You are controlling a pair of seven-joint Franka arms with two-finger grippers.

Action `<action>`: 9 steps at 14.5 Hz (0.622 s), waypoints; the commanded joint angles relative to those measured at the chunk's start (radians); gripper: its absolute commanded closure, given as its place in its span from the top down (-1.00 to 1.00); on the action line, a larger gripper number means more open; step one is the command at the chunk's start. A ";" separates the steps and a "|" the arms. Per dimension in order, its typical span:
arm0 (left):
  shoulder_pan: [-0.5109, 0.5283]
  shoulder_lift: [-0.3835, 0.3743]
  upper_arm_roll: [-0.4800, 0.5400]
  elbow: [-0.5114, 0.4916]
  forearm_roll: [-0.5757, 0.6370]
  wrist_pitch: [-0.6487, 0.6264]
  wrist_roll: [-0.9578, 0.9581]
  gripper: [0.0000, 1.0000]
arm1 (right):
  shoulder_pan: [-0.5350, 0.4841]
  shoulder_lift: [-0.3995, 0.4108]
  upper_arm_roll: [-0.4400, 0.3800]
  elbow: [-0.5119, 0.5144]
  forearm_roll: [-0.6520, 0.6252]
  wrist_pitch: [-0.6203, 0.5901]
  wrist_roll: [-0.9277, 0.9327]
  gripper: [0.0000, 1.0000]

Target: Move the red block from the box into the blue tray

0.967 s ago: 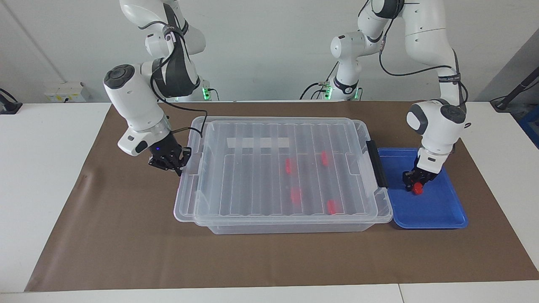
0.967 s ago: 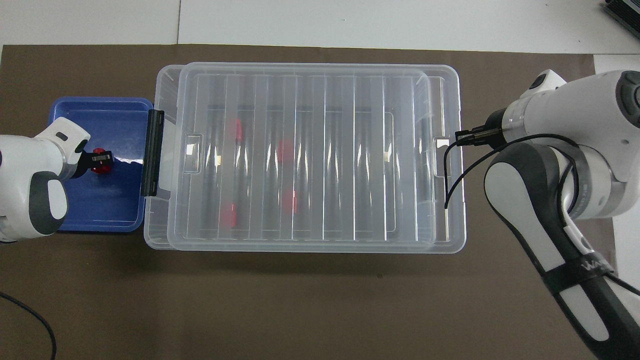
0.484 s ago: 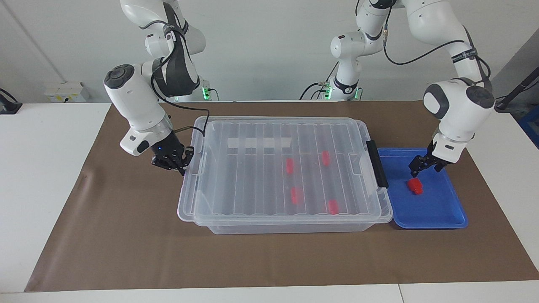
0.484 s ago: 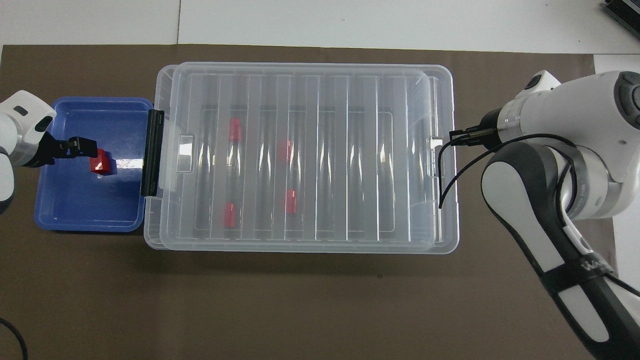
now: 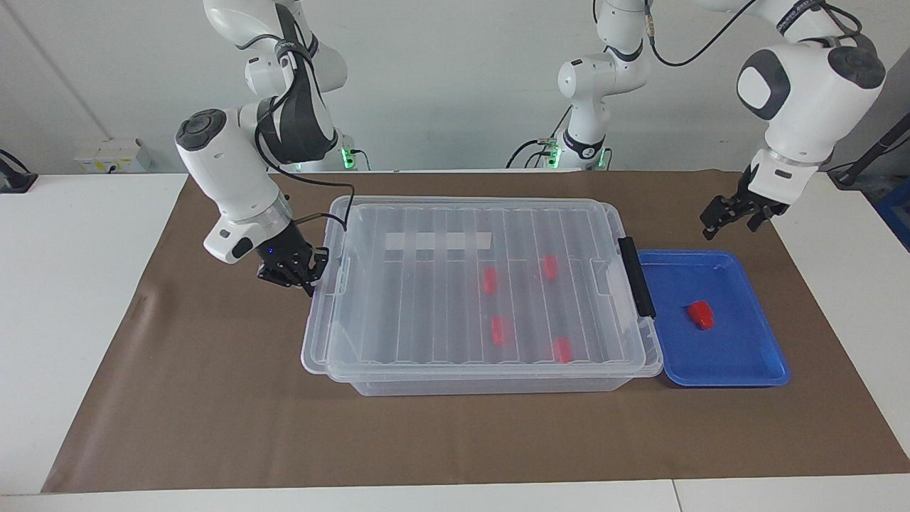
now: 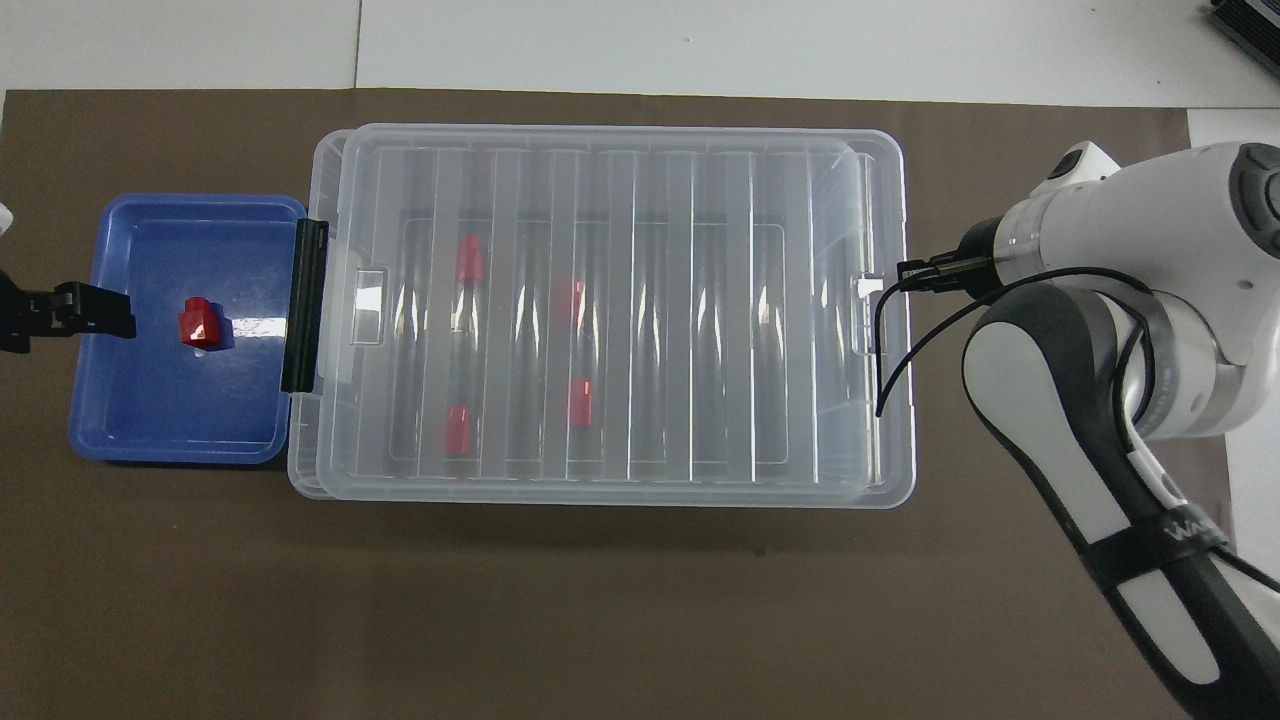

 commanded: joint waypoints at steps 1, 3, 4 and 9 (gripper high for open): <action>-0.012 -0.060 -0.030 -0.011 -0.019 -0.050 -0.009 1.00 | 0.005 -0.006 0.005 -0.023 0.044 0.026 0.003 -1.00; -0.012 -0.065 -0.082 -0.014 -0.019 -0.050 -0.017 1.00 | 0.005 -0.008 0.007 -0.023 0.044 0.024 0.003 -1.00; -0.012 -0.066 -0.101 -0.013 -0.019 -0.056 -0.020 1.00 | 0.005 -0.008 0.007 -0.025 0.044 0.024 0.003 -1.00; 0.015 -0.076 -0.098 0.120 -0.009 -0.120 -0.014 1.00 | 0.005 -0.009 0.007 -0.027 0.072 0.024 0.001 -1.00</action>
